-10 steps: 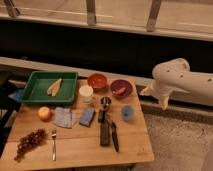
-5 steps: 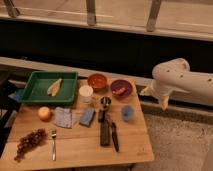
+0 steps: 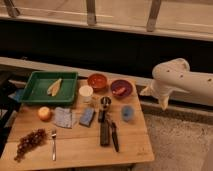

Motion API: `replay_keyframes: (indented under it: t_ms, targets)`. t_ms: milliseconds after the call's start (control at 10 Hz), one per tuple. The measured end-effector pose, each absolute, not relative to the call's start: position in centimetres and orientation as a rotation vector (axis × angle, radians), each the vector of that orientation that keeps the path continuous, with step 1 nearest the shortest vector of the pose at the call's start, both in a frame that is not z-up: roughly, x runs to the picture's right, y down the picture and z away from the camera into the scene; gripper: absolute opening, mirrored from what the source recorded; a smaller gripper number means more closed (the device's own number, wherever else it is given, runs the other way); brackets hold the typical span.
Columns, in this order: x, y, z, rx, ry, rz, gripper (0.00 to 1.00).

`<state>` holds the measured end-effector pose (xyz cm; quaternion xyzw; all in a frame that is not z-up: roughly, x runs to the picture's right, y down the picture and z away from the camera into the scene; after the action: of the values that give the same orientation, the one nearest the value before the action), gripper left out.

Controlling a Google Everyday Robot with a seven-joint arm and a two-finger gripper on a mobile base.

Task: Place pepper in purple bowl

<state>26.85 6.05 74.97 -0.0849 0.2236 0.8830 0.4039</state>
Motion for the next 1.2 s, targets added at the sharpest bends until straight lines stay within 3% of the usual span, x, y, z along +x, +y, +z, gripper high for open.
replay_keyframes:
  t_ms: [600,1200]
  targets:
    - [26.8,6.1,75.0,-0.218,0.546,2.227,0.80]
    - [20.0,-0.9,74.5,-0.161,0.332,2.155,0.80]
